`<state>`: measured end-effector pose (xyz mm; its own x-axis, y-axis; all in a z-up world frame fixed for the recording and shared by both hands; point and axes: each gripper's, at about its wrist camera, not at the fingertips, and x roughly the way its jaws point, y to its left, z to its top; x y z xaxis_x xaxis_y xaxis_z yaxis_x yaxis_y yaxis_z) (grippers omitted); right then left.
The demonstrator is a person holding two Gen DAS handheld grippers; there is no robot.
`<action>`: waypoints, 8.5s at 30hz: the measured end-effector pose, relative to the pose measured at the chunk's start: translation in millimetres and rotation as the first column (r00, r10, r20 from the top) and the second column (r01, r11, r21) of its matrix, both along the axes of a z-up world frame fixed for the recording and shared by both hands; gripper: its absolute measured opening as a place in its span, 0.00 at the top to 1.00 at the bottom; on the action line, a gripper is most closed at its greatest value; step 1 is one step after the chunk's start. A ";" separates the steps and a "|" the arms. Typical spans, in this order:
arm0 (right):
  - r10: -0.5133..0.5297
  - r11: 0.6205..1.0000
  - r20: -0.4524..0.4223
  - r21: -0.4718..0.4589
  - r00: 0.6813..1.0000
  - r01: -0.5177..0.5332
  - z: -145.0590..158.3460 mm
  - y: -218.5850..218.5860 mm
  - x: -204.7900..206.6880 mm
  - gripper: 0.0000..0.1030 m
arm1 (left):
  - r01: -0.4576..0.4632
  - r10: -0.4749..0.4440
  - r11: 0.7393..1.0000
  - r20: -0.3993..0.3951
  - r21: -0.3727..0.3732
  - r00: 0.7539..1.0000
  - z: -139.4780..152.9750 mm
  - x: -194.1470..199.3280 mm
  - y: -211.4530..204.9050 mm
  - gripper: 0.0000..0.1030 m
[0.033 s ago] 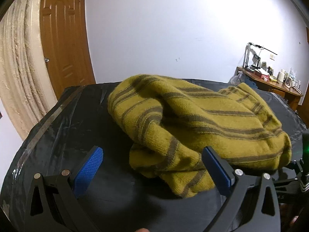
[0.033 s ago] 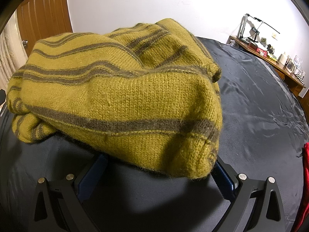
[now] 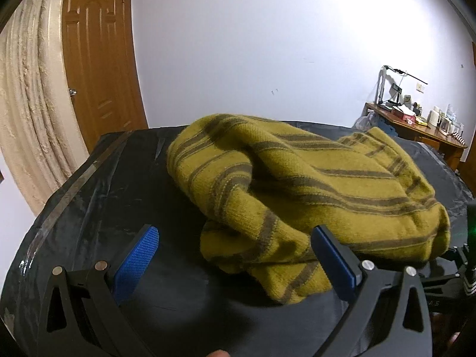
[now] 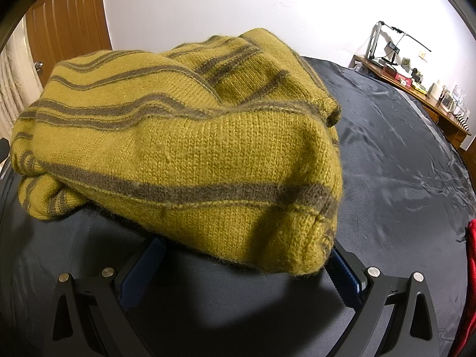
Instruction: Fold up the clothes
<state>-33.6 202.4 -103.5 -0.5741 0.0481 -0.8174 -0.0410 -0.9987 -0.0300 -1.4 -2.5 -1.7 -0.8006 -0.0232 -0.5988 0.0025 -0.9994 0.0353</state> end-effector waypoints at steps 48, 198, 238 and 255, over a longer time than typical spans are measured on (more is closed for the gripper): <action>0.004 1.000 -0.067 -0.016 0.998 -0.005 10.1 6.8 21.9 0.00 | -0.021 0.011 0.995 0.102 0.100 0.995 -32.5 -22.5 -34.4 0.00; 0.634 0.736 -0.044 -0.273 0.772 -0.620 56.7 33.4 -108.7 0.27 | -0.163 0.116 0.960 0.210 0.225 0.971 -46.4 -30.0 -64.6 0.00; 0.437 0.550 -0.599 0.768 0.671 0.328 119.0 -44.1 86.0 0.83 | -0.140 0.098 0.956 0.168 0.256 0.981 -32.8 -21.5 -64.8 0.00; 0.083 0.698 -0.623 0.594 0.778 0.401 83.8 57.4 118.3 0.83 | 0.074 -0.113 0.960 0.130 0.271 0.985 24.1 -54.2 -50.1 0.00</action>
